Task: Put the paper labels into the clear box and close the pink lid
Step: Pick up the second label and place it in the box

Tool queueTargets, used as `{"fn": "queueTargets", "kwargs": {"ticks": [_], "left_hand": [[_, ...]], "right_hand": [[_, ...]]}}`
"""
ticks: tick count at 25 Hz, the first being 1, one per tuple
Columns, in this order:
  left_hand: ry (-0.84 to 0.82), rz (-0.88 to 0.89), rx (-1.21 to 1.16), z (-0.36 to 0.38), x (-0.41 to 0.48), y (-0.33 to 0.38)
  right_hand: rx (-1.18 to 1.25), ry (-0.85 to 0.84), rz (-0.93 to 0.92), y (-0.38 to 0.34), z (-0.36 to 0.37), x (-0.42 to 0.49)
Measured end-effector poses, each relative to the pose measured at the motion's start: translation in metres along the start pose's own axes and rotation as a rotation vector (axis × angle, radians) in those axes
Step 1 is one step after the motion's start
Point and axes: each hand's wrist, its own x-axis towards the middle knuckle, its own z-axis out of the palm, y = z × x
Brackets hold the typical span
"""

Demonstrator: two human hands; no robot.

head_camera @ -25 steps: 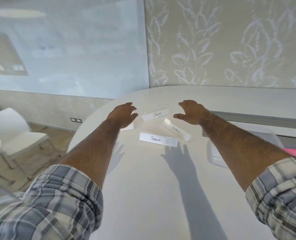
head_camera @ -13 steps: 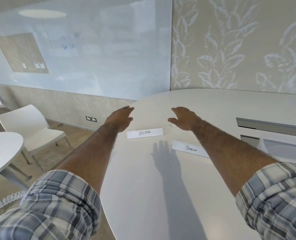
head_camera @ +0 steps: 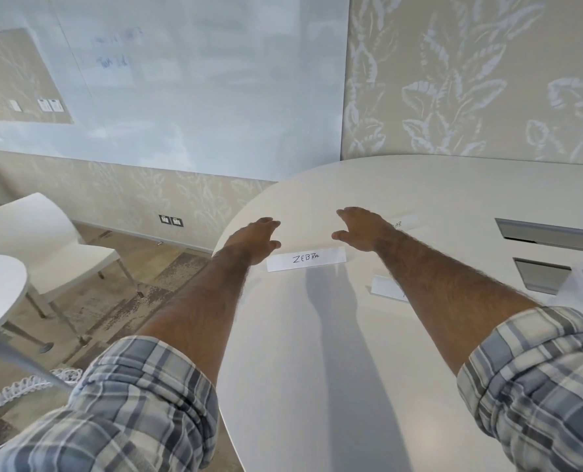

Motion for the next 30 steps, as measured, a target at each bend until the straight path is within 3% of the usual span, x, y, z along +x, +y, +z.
{"fn": "queueTargets", "kwargs": {"ticks": [15,30], "left_hand": [[-0.117,-0.008,-0.116,0.048,0.048,-0.026],[-0.106,-0.002,-0.091,0.053,0.048,-0.013]], "right_hand": [[-0.065,-0.188,0.046,-0.015,0.060,0.053],[-0.011,-0.148,0.039,-0.010,0.066,0.037]]}}
